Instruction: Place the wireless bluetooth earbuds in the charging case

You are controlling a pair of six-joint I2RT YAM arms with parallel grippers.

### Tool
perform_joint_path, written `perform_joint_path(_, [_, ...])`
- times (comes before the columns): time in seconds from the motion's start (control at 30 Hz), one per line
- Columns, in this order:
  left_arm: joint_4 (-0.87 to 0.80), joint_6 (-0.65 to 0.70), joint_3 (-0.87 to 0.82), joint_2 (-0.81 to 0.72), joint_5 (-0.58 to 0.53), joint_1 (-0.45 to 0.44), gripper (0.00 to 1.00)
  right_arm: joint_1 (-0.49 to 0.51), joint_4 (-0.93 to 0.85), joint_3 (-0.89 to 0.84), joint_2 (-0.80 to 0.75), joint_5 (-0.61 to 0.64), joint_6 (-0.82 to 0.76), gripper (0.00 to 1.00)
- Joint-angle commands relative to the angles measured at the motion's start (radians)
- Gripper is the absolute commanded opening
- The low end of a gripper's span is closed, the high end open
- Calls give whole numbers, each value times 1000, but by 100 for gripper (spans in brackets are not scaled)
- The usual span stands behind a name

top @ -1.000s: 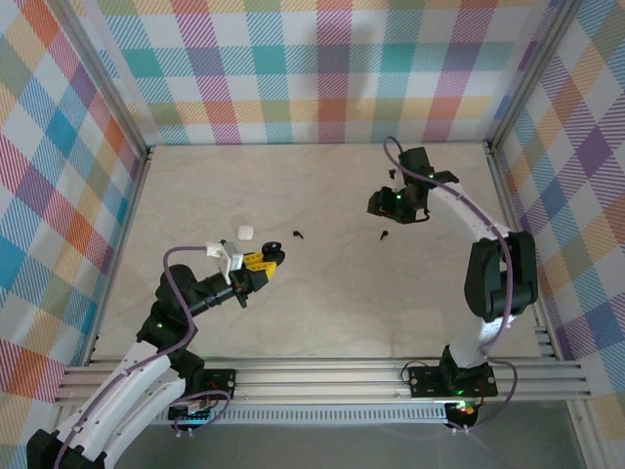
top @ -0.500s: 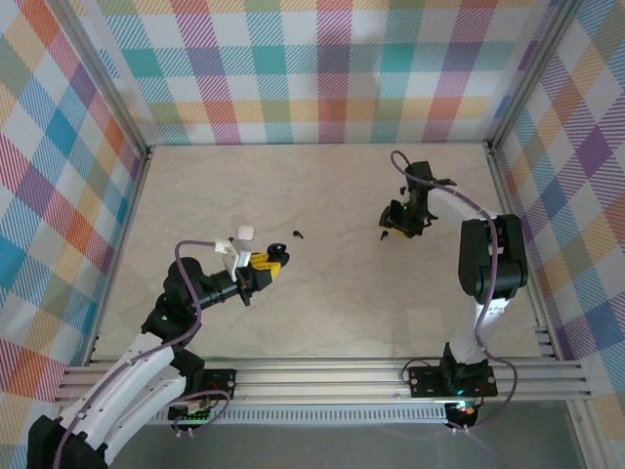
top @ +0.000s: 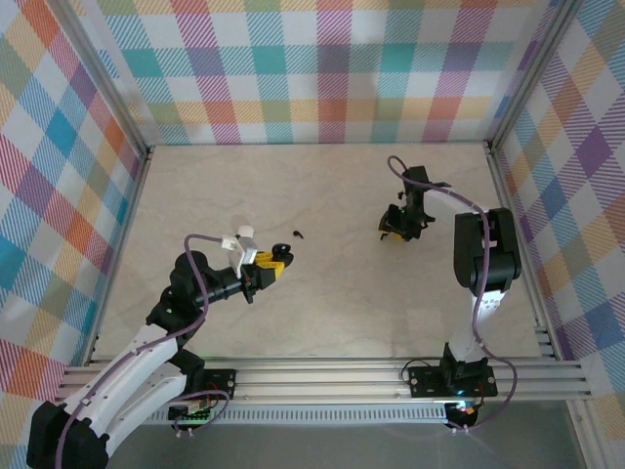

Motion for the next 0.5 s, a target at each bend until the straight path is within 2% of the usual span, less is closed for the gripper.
perform_joint_path(0.0, [60, 15, 38, 4, 24, -6, 0, 6, 16, 4, 27, -22, 11, 36])
perform_joint_path(0.17, [59, 16, 38, 9, 27, -6, 0, 11, 13, 11, 41, -33, 9, 31])
perform_joint_path(0.47, [49, 19, 40, 12, 34, -6, 0, 29, -6, 38, 62, -40, 1, 27])
